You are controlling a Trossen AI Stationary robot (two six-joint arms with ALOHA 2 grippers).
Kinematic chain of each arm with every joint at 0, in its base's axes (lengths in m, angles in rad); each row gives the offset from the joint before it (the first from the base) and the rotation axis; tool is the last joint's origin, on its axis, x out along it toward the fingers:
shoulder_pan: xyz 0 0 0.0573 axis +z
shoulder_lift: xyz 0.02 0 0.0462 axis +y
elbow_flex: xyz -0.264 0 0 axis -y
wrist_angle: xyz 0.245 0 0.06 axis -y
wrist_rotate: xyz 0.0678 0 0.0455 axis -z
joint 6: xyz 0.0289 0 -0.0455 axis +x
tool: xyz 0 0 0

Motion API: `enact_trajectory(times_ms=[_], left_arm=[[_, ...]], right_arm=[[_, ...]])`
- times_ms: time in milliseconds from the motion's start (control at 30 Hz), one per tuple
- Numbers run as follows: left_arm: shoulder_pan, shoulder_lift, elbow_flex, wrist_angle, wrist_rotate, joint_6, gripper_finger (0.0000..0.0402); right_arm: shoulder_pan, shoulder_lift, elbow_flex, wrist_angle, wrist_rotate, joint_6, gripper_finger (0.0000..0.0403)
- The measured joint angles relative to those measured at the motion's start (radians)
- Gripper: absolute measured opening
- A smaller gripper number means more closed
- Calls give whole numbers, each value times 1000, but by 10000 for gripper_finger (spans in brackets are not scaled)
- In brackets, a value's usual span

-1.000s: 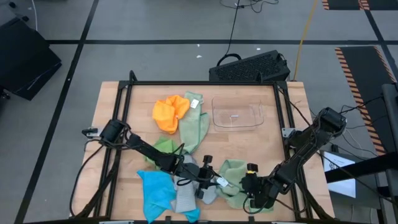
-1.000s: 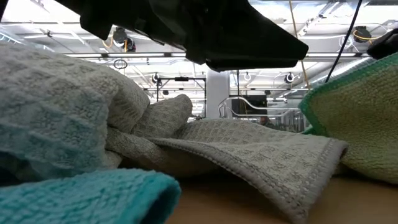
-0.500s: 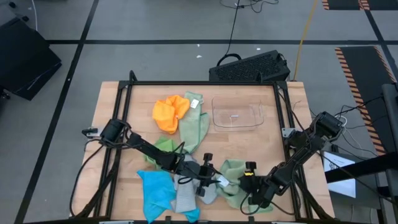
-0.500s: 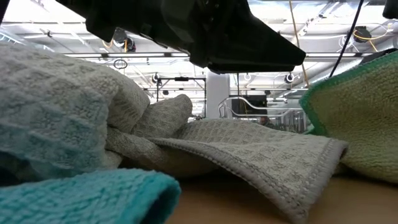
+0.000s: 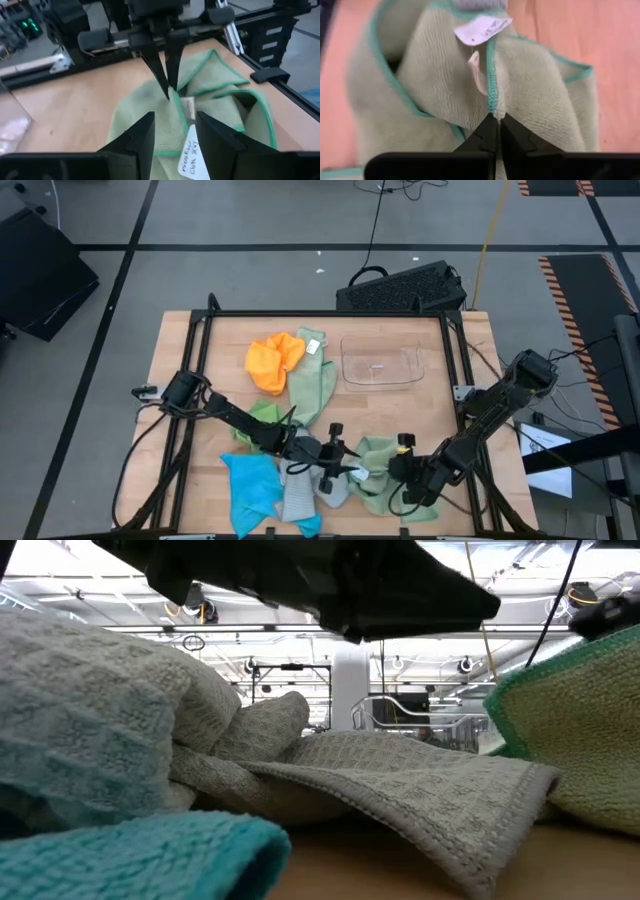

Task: Fold microfiber towels
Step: Fold the bottom light green microfiber towel

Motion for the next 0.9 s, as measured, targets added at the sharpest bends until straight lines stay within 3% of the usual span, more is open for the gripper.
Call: enact_trajectory(times_ms=[233,467,733,900], left_arm=[[-6,0,0,33,-9,42,145],[-11,0,0,78,-9,81,145],[-22,0,0,128,-149,191,147],[-36,0,0,151,-204,263,179]], right_arm=[[0,-159,0,-20,122,-33,6],[0,-226,0,-20,256,-86,6],[0,-231,0,-20,286,-102,6],[0,-231,0,-15,289,-101,6]])
